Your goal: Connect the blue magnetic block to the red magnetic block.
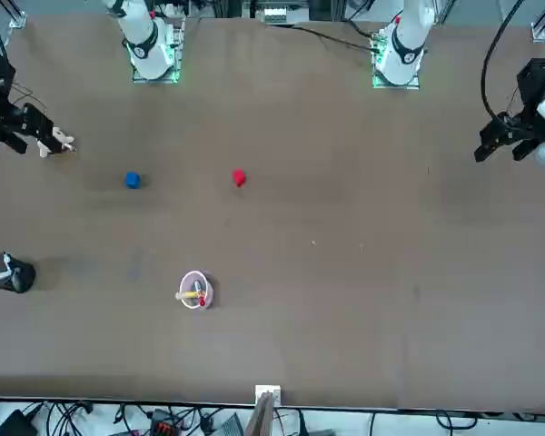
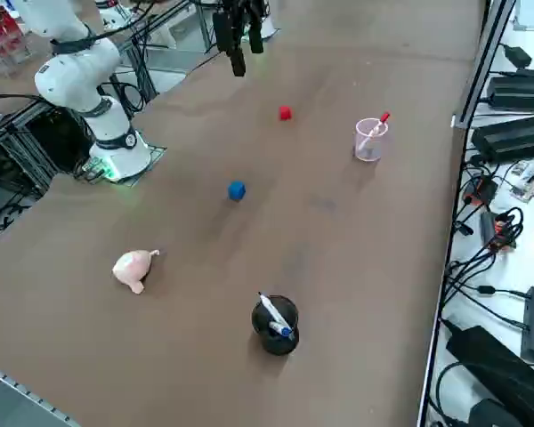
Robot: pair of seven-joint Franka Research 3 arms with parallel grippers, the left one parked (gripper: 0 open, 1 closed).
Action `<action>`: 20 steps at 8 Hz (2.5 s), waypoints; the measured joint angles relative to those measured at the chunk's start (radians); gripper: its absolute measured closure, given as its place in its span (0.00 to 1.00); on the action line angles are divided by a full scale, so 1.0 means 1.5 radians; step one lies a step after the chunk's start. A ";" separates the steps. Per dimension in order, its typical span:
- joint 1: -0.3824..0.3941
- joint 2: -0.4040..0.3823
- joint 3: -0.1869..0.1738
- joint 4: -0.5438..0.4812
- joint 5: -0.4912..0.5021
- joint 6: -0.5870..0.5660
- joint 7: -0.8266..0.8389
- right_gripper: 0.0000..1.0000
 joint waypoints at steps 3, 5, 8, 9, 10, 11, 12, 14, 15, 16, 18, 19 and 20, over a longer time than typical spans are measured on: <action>0.002 0.002 0.003 0.000 -0.008 0.000 -0.002 0.00; 0.004 0.025 0.004 -0.015 -0.016 0.015 -0.002 0.00; 0.002 0.068 -0.002 -0.175 -0.018 0.194 -0.002 0.00; 0.002 0.075 -0.002 -0.239 -0.019 0.248 -0.002 0.00; 0.002 0.078 -0.002 -0.291 -0.019 0.287 -0.002 0.00; 0.002 0.080 -0.001 -0.329 -0.019 0.317 -0.002 0.00; 0.002 0.085 -0.001 -0.354 -0.019 0.343 -0.002 0.00; 0.003 0.112 0.001 -0.386 -0.019 0.400 0.003 0.00; 0.004 0.132 0.001 -0.395 -0.019 0.422 0.012 0.00; 0.008 0.152 0.002 -0.399 -0.019 0.435 0.020 0.00; 0.024 0.184 0.004 -0.399 -0.019 0.441 0.037 0.00; 0.028 0.195 0.004 -0.399 -0.019 0.442 0.042 0.00; 0.028 0.205 0.004 -0.399 -0.019 0.442 0.051 0.00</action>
